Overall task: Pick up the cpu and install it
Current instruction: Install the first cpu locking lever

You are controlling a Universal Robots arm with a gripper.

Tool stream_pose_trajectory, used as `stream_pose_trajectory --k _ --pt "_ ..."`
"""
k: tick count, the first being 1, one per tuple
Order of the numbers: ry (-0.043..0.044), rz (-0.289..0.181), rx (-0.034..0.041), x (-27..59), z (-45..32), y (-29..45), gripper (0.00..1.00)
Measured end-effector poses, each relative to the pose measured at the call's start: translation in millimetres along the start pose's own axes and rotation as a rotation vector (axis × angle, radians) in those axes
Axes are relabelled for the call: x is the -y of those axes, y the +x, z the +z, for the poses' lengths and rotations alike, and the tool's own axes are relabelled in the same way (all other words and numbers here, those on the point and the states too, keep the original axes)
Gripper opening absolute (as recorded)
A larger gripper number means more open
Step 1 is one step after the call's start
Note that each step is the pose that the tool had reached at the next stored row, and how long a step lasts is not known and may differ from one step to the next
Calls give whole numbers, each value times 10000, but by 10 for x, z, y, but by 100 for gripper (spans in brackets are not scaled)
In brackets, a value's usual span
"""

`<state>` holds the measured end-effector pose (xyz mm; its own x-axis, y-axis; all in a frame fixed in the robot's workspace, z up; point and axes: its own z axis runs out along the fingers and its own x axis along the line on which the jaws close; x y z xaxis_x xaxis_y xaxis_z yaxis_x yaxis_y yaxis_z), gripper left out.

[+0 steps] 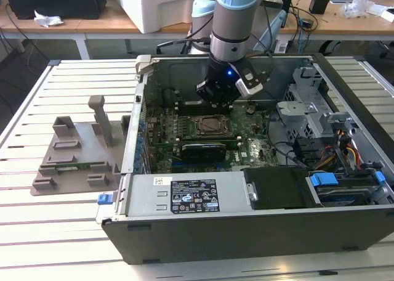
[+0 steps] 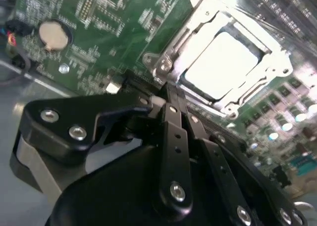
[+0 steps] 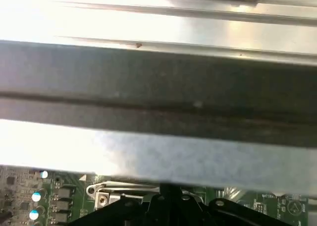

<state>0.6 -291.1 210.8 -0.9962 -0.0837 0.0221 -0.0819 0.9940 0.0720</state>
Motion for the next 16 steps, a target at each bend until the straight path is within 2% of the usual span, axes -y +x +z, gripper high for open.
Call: stream_pose_trajectory --k 1,2,3,5,7,8,11,12,13,16 --pt "249 5 -21 3 0 0 11" --pt "455 11 -38 6 0 0 11" --pt "596 14 -49 9 0 0 11" --pt "993 25 -83 35 -3 4 11" --pt "1219 31 -102 79 -6 8 11" --pt "1257 33 -105 112 -8 11 11" --pt "1282 34 -106 172 -40 17 11" --pt "1281 35 -105 171 -97 19 11" --pt "1284 35 -107 163 -209 21 11" --pt "1283 34 -106 144 -471 27 11"
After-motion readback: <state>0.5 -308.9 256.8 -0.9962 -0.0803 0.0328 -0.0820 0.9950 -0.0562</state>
